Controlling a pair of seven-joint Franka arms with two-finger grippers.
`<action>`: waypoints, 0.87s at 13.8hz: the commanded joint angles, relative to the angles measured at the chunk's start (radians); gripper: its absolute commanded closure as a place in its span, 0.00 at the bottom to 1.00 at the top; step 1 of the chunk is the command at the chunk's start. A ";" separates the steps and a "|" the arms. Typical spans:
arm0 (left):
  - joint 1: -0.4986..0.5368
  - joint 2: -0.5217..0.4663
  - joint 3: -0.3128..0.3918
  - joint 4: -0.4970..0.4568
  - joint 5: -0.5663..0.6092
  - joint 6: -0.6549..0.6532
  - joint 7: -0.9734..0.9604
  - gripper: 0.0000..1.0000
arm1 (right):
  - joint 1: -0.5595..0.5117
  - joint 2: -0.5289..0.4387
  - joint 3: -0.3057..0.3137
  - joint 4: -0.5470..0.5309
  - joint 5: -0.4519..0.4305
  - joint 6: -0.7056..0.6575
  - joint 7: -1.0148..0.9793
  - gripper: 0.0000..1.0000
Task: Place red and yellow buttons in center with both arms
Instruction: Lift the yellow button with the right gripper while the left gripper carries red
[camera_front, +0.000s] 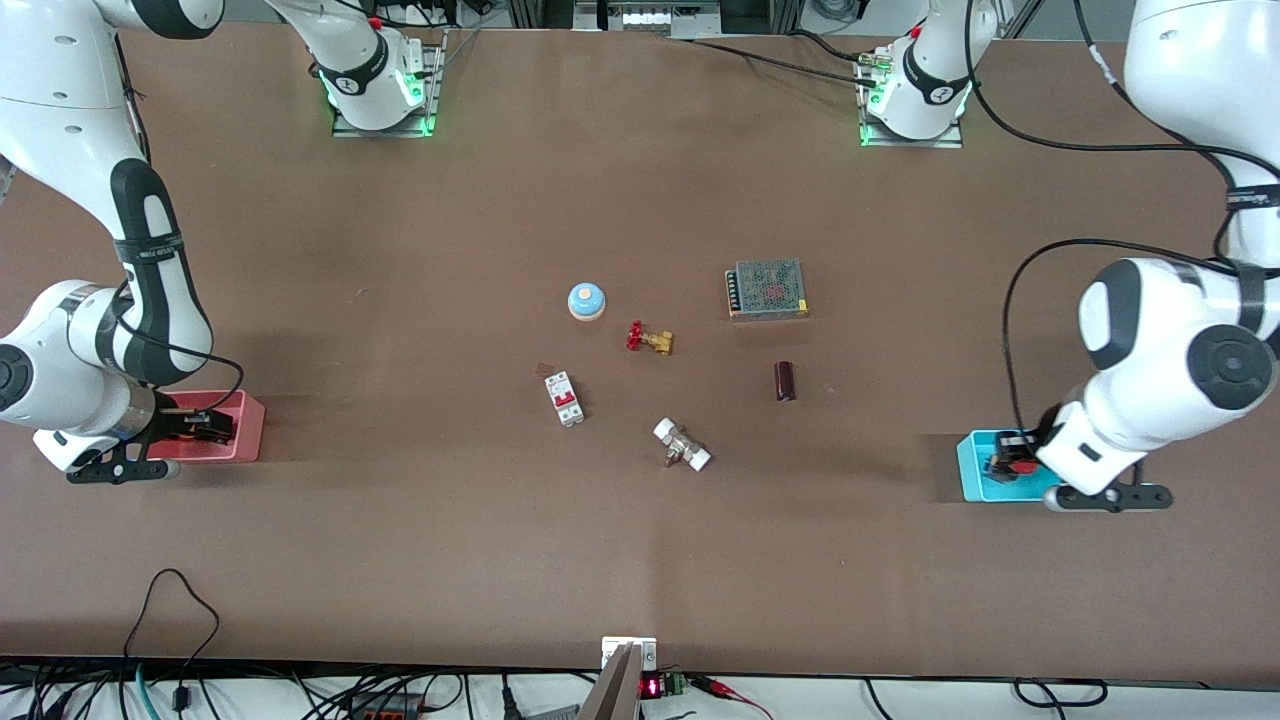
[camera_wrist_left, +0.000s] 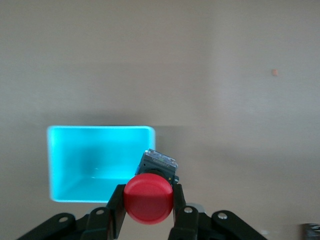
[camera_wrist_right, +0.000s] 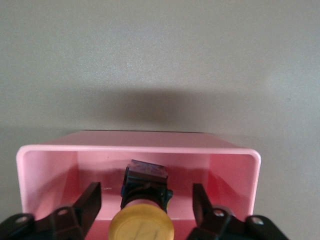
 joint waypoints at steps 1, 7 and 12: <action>-0.080 -0.013 0.003 -0.014 0.004 -0.014 -0.134 0.90 | -0.011 0.013 0.006 0.020 0.019 -0.010 -0.030 0.52; -0.248 0.056 0.003 -0.011 0.001 -0.001 -0.408 0.90 | -0.011 -0.026 0.006 0.025 0.016 -0.066 -0.092 0.76; -0.325 0.148 0.003 0.085 -0.001 0.016 -0.543 0.89 | 0.085 -0.194 0.008 0.114 0.022 -0.334 -0.060 0.76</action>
